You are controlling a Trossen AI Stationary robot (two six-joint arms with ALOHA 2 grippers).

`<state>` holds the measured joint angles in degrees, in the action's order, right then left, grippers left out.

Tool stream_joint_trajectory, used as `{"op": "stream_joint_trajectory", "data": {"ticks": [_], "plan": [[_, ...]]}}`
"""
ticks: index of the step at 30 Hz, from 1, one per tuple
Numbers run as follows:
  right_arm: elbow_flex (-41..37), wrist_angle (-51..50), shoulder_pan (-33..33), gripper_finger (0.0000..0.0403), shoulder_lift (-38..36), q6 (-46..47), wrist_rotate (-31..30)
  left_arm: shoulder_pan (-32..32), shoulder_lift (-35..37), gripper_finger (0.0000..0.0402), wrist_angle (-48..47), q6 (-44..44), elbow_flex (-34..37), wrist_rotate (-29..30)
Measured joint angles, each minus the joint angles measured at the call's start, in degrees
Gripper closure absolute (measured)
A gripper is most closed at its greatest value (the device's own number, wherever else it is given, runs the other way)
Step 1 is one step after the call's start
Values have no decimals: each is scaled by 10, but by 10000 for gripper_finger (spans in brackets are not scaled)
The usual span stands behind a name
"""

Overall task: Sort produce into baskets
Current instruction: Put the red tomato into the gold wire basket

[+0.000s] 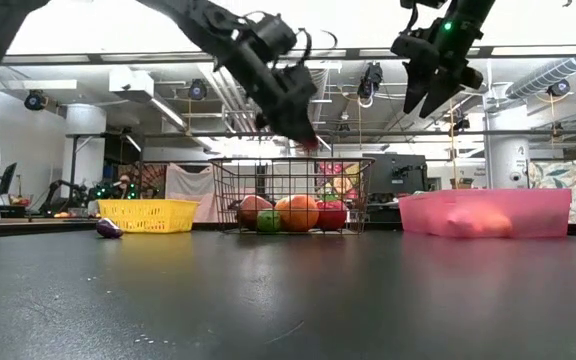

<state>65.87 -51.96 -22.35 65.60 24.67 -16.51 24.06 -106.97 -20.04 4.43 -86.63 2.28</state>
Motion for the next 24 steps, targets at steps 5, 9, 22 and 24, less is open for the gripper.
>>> {"op": "stream_joint_trajectory", "data": {"ticks": [5,9,22,24], "plan": [[0,0,0,193,2,-6,0,20,-34,279,-6,-6,-7,-1],[0,0,0,193,2,-9,0,42,-45,279,-28,-25,-7,0],[0,3,0,193,2,-13,0,69,-72,279,-53,-24,-7,1],[0,3,0,193,2,-12,0,70,-74,279,-55,-24,-6,2]]}}
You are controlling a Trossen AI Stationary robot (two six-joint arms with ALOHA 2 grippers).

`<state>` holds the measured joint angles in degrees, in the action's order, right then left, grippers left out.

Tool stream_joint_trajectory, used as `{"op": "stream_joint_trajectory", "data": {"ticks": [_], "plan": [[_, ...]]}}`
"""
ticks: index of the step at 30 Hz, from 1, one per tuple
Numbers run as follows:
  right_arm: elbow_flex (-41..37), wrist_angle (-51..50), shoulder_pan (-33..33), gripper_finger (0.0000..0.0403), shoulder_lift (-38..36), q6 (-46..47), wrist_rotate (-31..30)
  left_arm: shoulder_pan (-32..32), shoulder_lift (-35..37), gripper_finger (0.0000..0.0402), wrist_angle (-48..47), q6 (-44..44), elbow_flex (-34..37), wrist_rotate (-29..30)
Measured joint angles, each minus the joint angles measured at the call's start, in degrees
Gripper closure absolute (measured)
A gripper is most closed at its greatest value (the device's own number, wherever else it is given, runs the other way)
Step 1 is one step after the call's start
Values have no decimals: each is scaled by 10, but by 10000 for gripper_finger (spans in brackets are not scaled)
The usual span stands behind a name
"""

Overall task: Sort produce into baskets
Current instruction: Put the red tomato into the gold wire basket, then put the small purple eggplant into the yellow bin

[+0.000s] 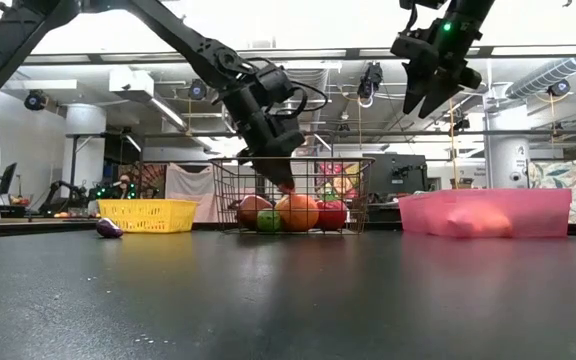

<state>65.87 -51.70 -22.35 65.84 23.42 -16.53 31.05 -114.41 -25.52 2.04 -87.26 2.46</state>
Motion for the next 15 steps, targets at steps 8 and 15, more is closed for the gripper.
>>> {"op": "stream_joint_trajectory", "data": {"ticks": [8,15], "plan": [[0,2,0,193,0,1,0,-1,-1,260,-4,-10,0,13],[0,2,0,193,0,1,0,0,-1,233,-12,-11,0,60]]}}
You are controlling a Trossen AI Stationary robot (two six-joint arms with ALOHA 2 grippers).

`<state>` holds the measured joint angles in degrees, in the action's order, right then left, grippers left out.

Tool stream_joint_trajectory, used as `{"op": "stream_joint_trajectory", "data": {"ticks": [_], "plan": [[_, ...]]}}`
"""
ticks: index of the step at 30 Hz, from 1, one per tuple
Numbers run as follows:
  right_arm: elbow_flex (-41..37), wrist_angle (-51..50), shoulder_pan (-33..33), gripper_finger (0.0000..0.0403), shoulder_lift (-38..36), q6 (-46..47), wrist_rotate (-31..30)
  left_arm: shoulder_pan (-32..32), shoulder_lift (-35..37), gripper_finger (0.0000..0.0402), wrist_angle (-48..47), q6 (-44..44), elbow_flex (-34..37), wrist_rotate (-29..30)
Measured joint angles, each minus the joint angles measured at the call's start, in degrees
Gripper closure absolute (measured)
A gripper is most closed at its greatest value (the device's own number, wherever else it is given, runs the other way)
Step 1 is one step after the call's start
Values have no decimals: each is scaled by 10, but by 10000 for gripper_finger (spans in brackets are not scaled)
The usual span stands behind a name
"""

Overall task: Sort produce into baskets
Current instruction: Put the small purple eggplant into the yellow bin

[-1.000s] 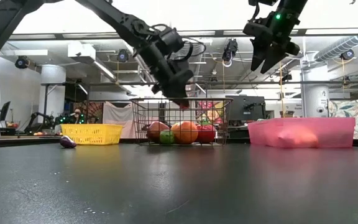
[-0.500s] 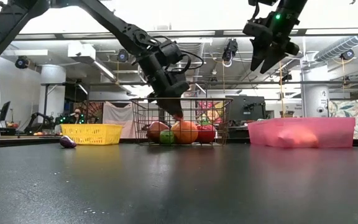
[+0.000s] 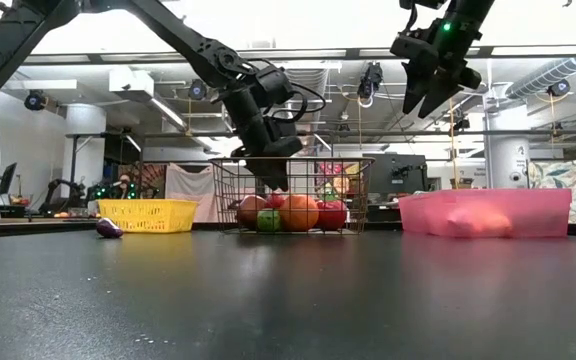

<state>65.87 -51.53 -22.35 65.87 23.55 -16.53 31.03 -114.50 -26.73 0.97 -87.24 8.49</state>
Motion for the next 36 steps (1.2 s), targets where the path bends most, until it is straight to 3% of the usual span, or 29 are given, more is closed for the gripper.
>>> {"op": "stream_joint_trajectory", "data": {"ticks": [10,22,29,36], "plan": [[0,0,0,193,0,0,0,-6,10,207,-21,0,1,0],[-4,1,0,193,0,0,0,-79,133,208,-117,9,13,0],[-7,4,0,193,0,0,0,-130,258,208,-120,-19,106,0],[-9,24,0,193,0,-5,0,-189,410,208,-125,-159,268,1]]}}
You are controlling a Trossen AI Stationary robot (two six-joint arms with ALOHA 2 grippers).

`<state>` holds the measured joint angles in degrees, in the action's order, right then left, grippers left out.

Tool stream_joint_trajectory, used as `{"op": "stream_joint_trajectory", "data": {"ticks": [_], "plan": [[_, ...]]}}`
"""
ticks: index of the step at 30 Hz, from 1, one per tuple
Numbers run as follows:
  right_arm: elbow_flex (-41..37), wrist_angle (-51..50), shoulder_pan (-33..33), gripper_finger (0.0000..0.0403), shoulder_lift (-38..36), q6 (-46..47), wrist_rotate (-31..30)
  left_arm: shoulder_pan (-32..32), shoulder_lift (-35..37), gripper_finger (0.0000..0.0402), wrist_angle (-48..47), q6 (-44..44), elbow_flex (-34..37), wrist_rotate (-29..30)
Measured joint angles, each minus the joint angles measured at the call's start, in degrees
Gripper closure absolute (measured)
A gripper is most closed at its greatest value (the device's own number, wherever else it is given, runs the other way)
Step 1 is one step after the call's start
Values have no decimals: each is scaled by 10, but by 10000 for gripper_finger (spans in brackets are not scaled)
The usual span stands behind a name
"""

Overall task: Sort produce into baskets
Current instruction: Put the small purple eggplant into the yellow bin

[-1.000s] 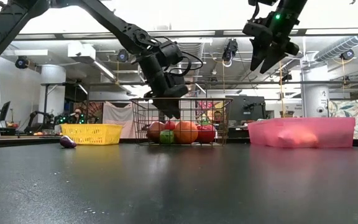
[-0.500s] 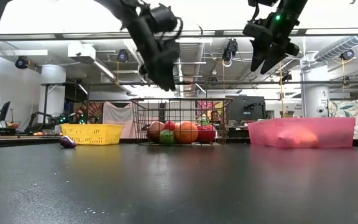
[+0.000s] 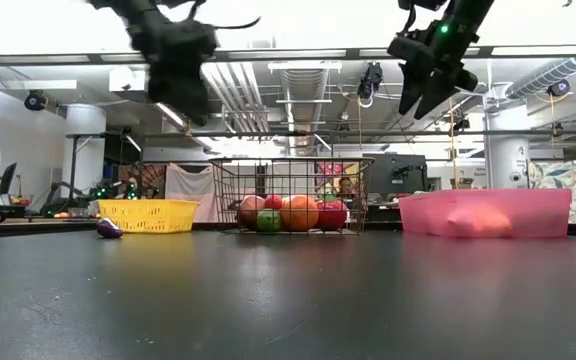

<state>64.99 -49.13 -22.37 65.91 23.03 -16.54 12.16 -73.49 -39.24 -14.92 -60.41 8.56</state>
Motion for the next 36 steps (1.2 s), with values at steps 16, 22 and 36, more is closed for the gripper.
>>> {"op": "stream_joint_trajectory", "data": {"ticks": [16,22,36], "plan": [[0,15,0,193,0,2,0,-50,120,208,-47,-334,198,40],[-1,15,0,193,0,9,0,-50,95,208,-66,-440,202,107],[-1,15,0,193,0,-1,5,-56,-6,208,38,-573,286,177]]}}
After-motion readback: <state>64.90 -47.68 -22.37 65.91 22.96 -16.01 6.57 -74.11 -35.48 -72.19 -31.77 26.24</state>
